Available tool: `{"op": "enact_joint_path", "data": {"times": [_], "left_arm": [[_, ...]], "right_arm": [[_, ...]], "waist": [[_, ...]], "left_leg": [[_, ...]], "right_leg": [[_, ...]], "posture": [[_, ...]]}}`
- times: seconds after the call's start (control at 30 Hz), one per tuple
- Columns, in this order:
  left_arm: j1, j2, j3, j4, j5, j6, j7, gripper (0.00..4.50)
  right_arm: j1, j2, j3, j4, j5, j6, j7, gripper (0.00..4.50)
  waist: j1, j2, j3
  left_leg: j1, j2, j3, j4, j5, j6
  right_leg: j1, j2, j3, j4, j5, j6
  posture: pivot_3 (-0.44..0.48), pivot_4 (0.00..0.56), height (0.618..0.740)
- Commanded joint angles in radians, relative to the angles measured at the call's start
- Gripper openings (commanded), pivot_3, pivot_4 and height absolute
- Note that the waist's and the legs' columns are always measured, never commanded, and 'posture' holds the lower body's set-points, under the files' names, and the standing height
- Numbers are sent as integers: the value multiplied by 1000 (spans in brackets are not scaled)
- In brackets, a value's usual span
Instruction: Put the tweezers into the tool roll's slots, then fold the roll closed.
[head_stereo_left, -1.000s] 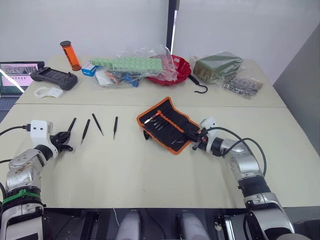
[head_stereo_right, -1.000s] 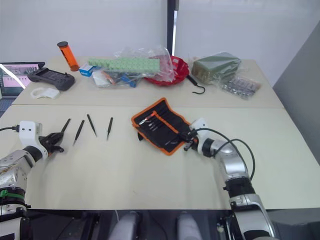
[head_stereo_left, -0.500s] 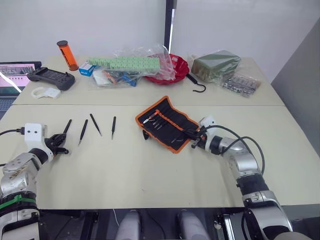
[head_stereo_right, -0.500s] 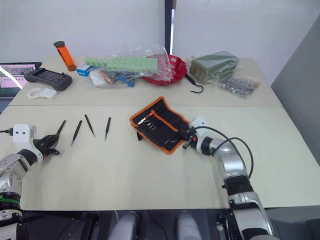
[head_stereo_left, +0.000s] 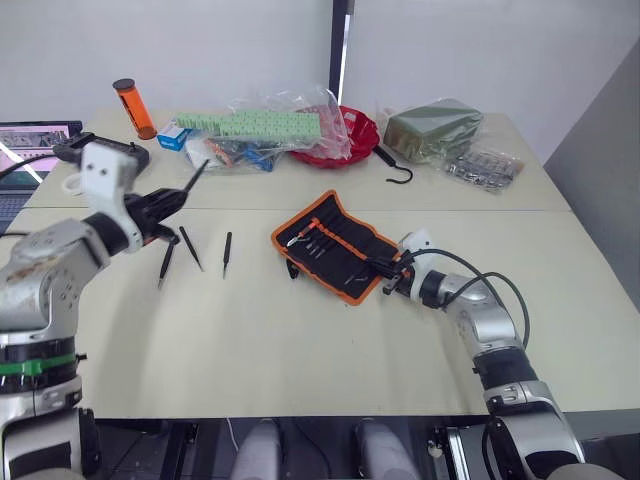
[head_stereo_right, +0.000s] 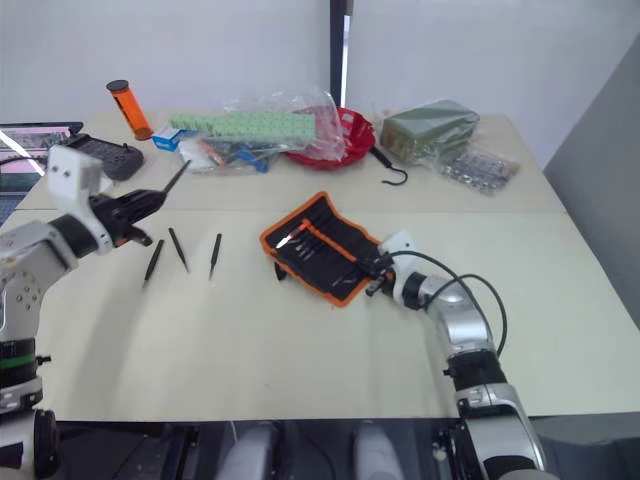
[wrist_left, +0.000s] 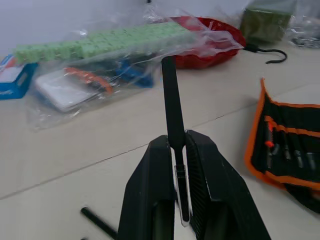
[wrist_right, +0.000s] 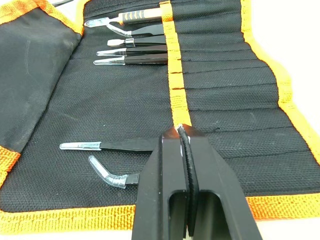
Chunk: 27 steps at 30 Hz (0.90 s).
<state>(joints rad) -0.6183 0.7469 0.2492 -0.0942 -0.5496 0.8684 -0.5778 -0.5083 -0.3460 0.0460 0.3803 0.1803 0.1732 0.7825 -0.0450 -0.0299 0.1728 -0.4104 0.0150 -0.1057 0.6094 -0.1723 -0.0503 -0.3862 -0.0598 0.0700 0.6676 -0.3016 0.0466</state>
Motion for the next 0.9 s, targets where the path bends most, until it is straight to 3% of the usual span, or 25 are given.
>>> {"op": "enact_joint_path", "data": {"times": [0.03, 0.23, 0.4, 0.6, 0.9], "left_arm": [[-106, 0, -74, -59, -26, 125, 13, 26], [-279, -104, -239, -48, -13, 289, 38, 26], [-372, -120, -363, -7, -35, 481, -5, 26], [-394, -135, -536, 60, 46, 437, -53, 26], [-393, -258, -585, 225, 152, 353, -23, 26]], "right_arm": [[26, 6, 1, -35, 3, 14, -12, 0], [57, 14, -6, -76, 6, 26, -38, 0], [73, 16, -12, -101, 6, 29, -59, 0], [89, 21, -13, -125, 7, 35, -83, 0], [108, 21, -22, -147, 9, 38, -107, 0]], "waist": [[-1, 0, 0], [-1, 0, 0], [-4, 0, 0], [-1, 1, 0], [2, 1, 0]], "left_leg": [[0, 0, 0, 0, 0, 0], [1, 0, 0, 0, 0, 0], [1, -1, 0, 0, 0, 0], [1, -1, 0, 0, 0, 0], [0, -1, 0, 1, 0, 0]], "right_leg": [[0, 0, 0, 0, 0, 0], [0, 0, 0, 3, 0, 0], [-1, 0, 0, 4, 0, 0], [-1, 0, 1, 4, 0, 0], [-1, 0, 1, 4, 0, 0]], "posture": [[0, 150, 740], [0, 150, 740], [0, 150, 740], [0, 150, 740], [0, 150, 740]]}}
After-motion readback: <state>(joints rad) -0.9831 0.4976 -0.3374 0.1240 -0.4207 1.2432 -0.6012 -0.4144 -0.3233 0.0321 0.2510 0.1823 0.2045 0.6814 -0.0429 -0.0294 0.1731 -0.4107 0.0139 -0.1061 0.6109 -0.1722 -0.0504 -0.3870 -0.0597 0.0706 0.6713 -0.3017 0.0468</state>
